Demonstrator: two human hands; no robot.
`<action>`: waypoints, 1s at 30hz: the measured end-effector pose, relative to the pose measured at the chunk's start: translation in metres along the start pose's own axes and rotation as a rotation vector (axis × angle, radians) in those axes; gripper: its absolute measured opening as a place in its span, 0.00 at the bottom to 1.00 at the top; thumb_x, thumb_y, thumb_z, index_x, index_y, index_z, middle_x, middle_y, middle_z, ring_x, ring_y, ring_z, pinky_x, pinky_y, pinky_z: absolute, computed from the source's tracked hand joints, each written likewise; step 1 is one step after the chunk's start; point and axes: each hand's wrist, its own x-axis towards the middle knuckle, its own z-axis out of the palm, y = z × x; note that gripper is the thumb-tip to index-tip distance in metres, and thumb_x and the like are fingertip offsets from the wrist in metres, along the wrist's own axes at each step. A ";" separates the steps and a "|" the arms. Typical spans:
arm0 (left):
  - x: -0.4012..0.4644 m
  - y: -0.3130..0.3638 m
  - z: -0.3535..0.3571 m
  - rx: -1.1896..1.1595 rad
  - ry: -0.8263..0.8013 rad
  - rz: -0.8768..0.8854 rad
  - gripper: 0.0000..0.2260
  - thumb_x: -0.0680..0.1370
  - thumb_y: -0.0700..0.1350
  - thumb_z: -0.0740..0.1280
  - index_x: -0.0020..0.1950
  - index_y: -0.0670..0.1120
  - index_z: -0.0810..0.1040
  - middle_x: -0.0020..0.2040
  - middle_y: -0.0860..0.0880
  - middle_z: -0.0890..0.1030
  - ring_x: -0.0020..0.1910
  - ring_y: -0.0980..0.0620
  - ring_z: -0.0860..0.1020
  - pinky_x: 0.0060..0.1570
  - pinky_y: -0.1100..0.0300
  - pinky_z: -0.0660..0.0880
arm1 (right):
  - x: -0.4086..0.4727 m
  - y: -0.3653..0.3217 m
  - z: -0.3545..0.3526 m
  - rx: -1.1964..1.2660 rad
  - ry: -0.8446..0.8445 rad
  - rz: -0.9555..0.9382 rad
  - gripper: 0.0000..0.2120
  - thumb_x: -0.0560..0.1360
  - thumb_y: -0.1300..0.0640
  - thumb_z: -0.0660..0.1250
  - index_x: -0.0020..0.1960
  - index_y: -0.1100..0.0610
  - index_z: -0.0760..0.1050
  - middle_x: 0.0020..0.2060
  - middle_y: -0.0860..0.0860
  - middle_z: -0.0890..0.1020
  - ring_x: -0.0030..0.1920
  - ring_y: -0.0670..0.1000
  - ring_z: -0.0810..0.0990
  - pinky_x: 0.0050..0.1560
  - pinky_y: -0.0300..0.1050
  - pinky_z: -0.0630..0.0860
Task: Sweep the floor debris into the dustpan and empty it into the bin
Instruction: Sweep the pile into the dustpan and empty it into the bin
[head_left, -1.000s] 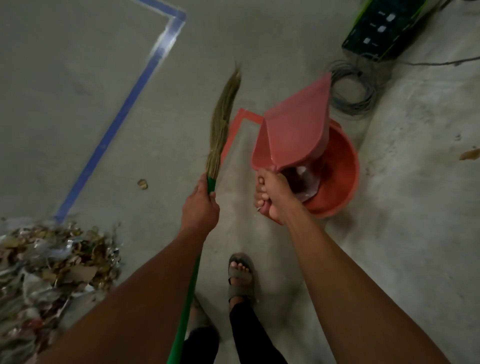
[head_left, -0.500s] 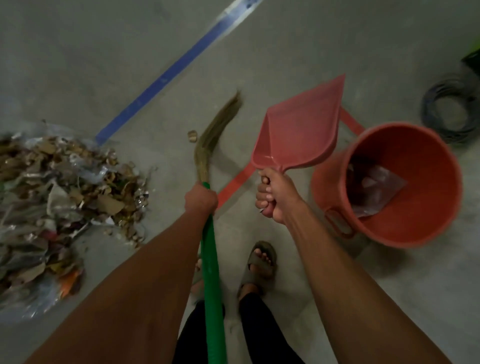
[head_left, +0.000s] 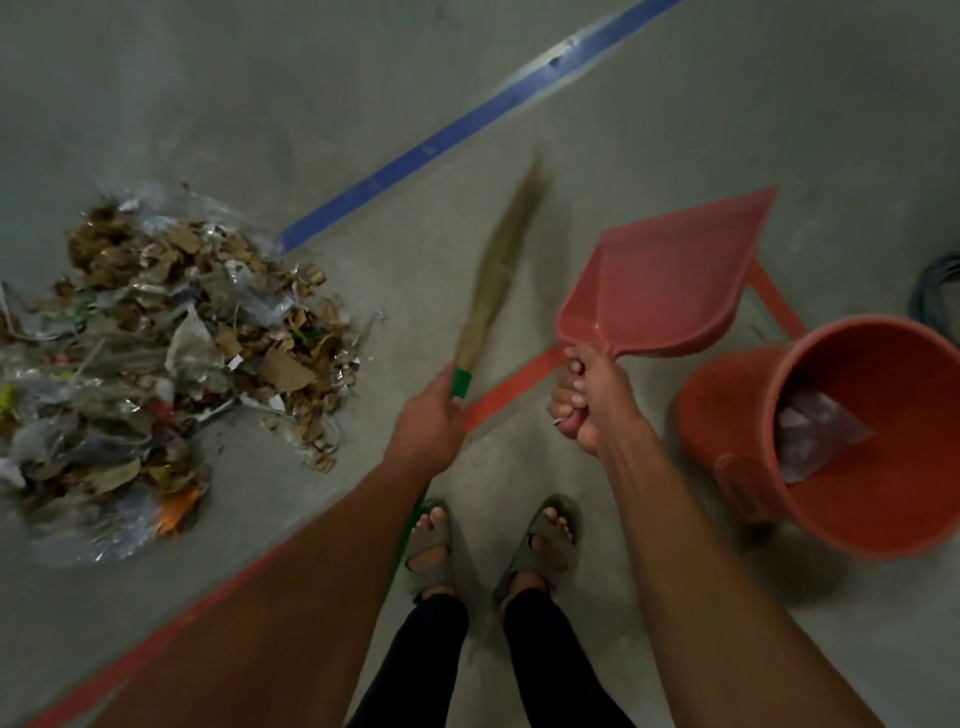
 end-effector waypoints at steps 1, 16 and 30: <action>0.003 0.002 0.005 0.021 -0.058 0.086 0.26 0.84 0.45 0.61 0.82 0.52 0.62 0.72 0.41 0.76 0.66 0.38 0.77 0.64 0.53 0.73 | 0.003 -0.003 -0.006 0.021 0.015 -0.022 0.17 0.81 0.56 0.60 0.33 0.51 0.64 0.21 0.46 0.59 0.17 0.45 0.57 0.21 0.34 0.56; -0.025 -0.013 0.066 0.150 -0.168 -0.263 0.28 0.78 0.41 0.63 0.79 0.42 0.63 0.72 0.38 0.73 0.67 0.36 0.76 0.66 0.46 0.73 | 0.005 0.035 -0.086 0.100 0.068 -0.028 0.15 0.79 0.57 0.59 0.34 0.50 0.63 0.20 0.46 0.59 0.18 0.45 0.57 0.20 0.34 0.57; 0.013 -0.069 0.006 0.152 -0.112 -0.275 0.22 0.81 0.42 0.61 0.76 0.43 0.64 0.69 0.37 0.75 0.65 0.35 0.75 0.61 0.46 0.73 | -0.003 0.087 0.020 -0.092 -0.166 0.040 0.16 0.80 0.58 0.59 0.34 0.52 0.64 0.20 0.46 0.59 0.18 0.45 0.56 0.20 0.36 0.57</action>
